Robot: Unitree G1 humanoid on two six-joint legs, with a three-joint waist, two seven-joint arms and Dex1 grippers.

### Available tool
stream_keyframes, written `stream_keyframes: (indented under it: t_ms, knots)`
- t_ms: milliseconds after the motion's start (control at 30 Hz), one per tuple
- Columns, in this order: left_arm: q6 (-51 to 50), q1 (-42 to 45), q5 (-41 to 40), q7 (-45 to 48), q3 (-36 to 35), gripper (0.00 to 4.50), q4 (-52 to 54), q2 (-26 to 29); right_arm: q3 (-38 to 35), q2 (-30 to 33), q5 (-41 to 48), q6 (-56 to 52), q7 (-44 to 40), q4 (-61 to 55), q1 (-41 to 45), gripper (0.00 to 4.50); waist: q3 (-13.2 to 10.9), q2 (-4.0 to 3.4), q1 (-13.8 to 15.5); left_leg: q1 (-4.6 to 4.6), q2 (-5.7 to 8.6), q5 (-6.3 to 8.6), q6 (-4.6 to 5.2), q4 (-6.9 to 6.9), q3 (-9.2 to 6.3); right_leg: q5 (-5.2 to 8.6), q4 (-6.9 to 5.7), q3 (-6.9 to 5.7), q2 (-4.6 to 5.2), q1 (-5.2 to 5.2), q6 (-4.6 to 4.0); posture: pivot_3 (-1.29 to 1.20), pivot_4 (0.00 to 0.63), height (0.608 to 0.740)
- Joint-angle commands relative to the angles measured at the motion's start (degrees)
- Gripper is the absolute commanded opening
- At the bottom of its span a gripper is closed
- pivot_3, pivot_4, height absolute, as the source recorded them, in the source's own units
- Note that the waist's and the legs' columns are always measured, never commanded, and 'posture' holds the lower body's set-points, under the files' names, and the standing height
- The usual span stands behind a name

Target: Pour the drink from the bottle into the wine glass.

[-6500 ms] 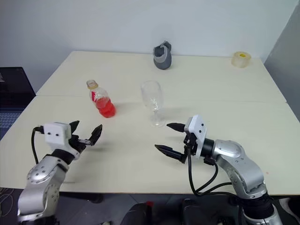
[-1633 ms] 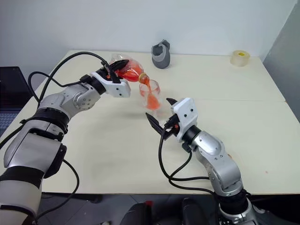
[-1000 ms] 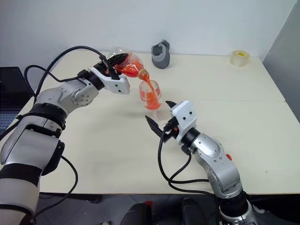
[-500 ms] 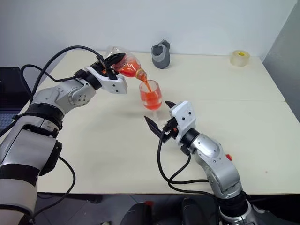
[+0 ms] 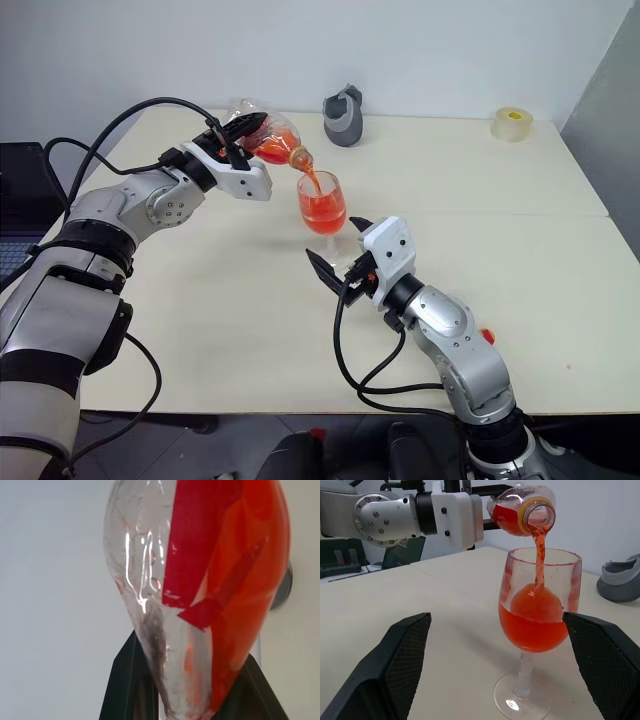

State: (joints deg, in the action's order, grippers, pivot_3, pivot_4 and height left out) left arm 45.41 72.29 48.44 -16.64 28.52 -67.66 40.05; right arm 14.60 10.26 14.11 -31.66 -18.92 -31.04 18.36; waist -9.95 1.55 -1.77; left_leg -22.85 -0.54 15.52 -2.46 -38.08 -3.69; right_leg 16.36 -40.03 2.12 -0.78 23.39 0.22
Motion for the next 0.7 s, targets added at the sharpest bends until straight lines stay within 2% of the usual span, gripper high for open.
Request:
stream_keyframes:
  t_ms: [33, 433, 700]
  knots:
    - [0.26, 1.34, -1.13, -0.28, -0.63, 0.74, 0.83, 0.30, -0.33, -0.25, -0.05, 1.57, -0.24, -1.64, 0.33, 4.50, 0.00, 0.00, 0.00, 0.00, 0.00, 0.00, 0.00, 0.00, 0.00, 0.00, 0.00, 0.00, 0.00, 0.00, 0.00, 0.00, 0.150, 0.740]
    - [0.92, -0.23, -4.59, 3.31, -2.21, 0.71, 1.59, -0.78, -0.57, -0.06, 0.16, 1.56, -0.66, -1.58, 0.48, 4.50, 0.00, 0.00, -0.01, 0.01, 0.00, 0.00, 0.00, 0.00, 0.03, 0.00, -0.01, 0.00, 0.00, 0.00, 0.00, 0.00, 0.150, 0.740]
    - [0.80, -2.24, -10.15, 7.60, -4.97, 0.69, 4.03, -1.94, -0.80, 0.21, 0.29, 1.70, -1.52, -1.31, 0.92, 4.50, 0.00, 0.00, -0.01, -0.01, 0.00, 0.00, 0.00, -0.02, 0.01, 0.00, -0.02, 0.01, 0.00, 0.01, 0.00, 0.00, 0.150, 0.740]
